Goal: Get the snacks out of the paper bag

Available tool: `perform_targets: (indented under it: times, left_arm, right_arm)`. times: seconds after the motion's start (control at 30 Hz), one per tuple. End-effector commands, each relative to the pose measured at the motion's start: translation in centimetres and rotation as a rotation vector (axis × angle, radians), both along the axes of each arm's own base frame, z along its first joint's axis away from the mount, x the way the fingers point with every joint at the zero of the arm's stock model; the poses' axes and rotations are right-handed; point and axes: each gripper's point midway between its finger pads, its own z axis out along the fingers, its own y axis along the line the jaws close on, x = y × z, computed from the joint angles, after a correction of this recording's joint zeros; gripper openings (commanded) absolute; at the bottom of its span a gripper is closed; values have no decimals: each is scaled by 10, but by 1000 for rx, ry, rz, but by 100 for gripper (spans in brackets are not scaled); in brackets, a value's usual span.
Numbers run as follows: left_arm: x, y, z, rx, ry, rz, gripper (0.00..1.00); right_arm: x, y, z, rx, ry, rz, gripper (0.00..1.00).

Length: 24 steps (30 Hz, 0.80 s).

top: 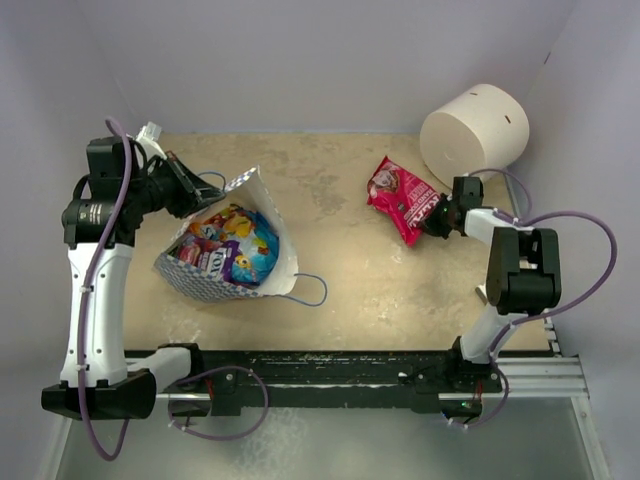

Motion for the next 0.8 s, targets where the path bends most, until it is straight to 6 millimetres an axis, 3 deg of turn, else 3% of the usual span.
perform_targets:
  times: [0.0, 0.13, 0.23, 0.3, 0.47, 0.63, 0.77]
  left_arm:
    - [-20, -13, 29, -55, -75, -66, 0]
    - [-32, -16, 30, -55, -82, -101, 0]
    - [-40, -21, 31, -78, -87, -131, 0]
    - [-45, -26, 33, -106, -96, -157, 0]
    - [-55, -33, 38, -160, -128, -181, 0]
    - [-62, -39, 36, -218, -116, -205, 0]
    - [-66, -40, 34, -227, -115, -204, 0]
  right_arm:
    - [5, -10, 10, -72, -68, 19, 12]
    - [-15, -19, 10, -140, -1, 41, 28]
    - [-36, -22, 28, -170, 3, 61, 43]
    - [-45, -21, 51, -186, -50, 78, 49]
    - [-76, 36, 107, -118, -172, 320, 60]
    - [-126, 122, 178, -56, -326, 607, 72]
    - [-170, 181, 225, 31, -468, 811, 76]
